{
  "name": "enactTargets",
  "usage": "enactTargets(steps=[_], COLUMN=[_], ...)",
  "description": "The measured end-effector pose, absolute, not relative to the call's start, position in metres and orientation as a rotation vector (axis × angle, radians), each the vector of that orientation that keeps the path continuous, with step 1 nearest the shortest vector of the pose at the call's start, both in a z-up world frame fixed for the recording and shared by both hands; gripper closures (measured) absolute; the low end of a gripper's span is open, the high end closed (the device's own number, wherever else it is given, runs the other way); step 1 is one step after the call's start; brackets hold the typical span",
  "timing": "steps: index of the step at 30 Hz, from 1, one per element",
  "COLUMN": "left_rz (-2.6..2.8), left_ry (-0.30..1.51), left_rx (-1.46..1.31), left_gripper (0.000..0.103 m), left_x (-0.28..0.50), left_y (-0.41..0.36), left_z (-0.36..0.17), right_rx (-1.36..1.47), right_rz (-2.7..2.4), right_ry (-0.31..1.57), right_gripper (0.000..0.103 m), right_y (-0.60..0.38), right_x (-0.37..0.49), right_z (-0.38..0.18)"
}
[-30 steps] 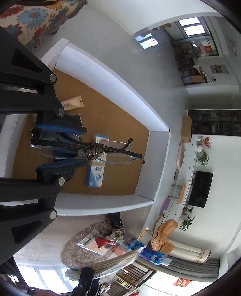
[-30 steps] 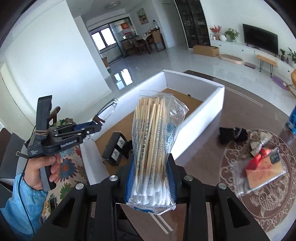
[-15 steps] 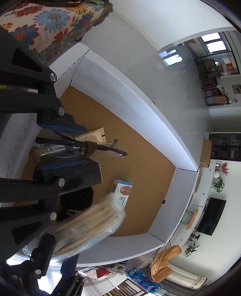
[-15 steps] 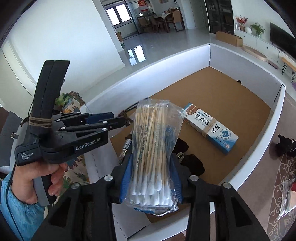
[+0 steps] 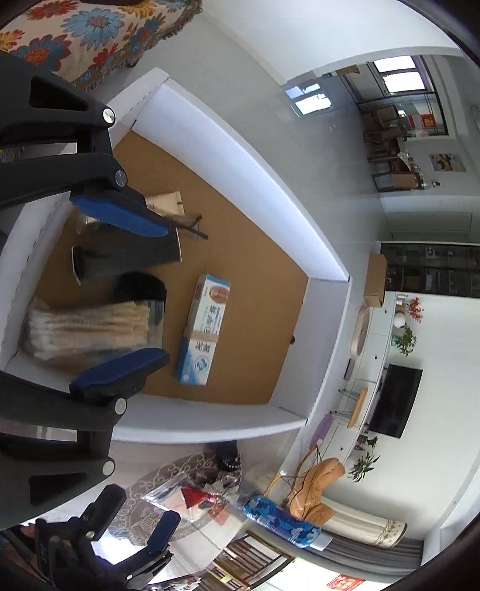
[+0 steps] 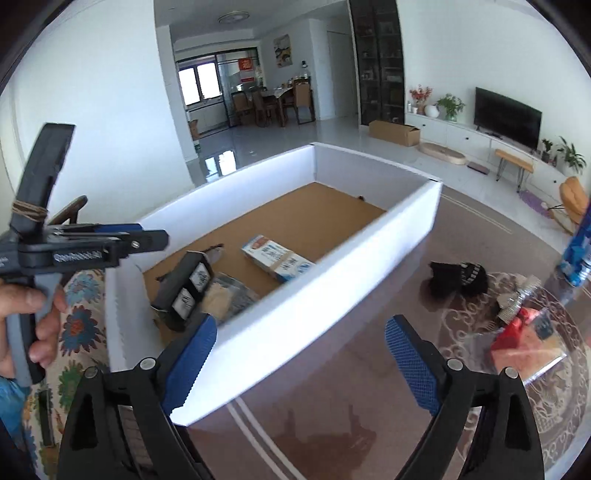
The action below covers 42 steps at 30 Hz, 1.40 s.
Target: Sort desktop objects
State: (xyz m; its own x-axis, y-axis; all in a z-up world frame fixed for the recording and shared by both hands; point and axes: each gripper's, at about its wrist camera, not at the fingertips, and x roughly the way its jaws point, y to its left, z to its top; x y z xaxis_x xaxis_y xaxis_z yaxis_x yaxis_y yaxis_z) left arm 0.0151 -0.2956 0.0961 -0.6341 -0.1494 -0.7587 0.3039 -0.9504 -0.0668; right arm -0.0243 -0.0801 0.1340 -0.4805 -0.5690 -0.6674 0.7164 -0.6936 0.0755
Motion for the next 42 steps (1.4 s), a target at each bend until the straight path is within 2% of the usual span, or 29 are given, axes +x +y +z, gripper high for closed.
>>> enactTargets(steps=[2, 4, 8, 15, 21, 24, 27, 31, 33, 35, 42], left_rz=[-2.705, -2.807, -2.938, -2.912, -2.861, -2.837, -2.828, -2.815, -2.811, -2.803, -2.812], left_ry=[0.237, 0.199, 0.107, -0.044, 0.122, 0.078, 0.07, -0.013, -0.055, -0.049, -0.049], left_rx=[1.18, 1.178, 1.28, 1.459, 1.527, 1.532, 1.538, 1.514, 1.506, 1.513, 1.509], left_gripper=[0.021, 0.014, 0.014, 0.014, 0.014, 0.014, 0.014, 0.014, 0.01, 0.0, 0.0], left_x=[0.015, 0.014, 0.003, -0.038, -0.057, -0.063, -0.066, -0.072, -0.079, -0.088, -0.12], left_y=[-0.257, -0.215, -0.135, -0.05, -0.051, -0.049, -0.052, -0.053, -0.054, -0.058, -0.064], left_z=[0.105, 0.111, 0.097, 0.016, -0.025, -0.035, -0.041, -0.044, -0.045, -0.048, -0.047], right_rx=[0.903, 0.979, 1.15, 1.307, 1.334, 1.342, 1.335, 1.341, 1.342, 1.342, 1.329], right_rz=[-2.306, -2.41, -2.531, -2.605, -2.606, -2.601, -2.61, -2.608, -2.606, -2.605, -2.579], right_ry=[0.296, 0.308, 0.26, 0.234, 0.238, 0.221, 0.166, 0.175, 0.171, 0.169, 0.197], right_gripper=[0.009, 0.009, 0.009, 0.009, 0.009, 0.009, 0.001, 0.0, 0.0, 0.0, 0.0], right_y=[-0.033, 0.011, 0.087, 0.146, 0.151, 0.153, 0.159, 0.158, 0.158, 0.159, 0.161], right_x=[-0.029, -0.035, -0.043, -0.053, -0.051, -0.05, -0.048, -0.048, -0.048, -0.048, -0.047], right_z=[0.117, 0.097, 0.067, 0.042, 0.031, 0.024, 0.023, 0.024, 0.023, 0.023, 0.022])
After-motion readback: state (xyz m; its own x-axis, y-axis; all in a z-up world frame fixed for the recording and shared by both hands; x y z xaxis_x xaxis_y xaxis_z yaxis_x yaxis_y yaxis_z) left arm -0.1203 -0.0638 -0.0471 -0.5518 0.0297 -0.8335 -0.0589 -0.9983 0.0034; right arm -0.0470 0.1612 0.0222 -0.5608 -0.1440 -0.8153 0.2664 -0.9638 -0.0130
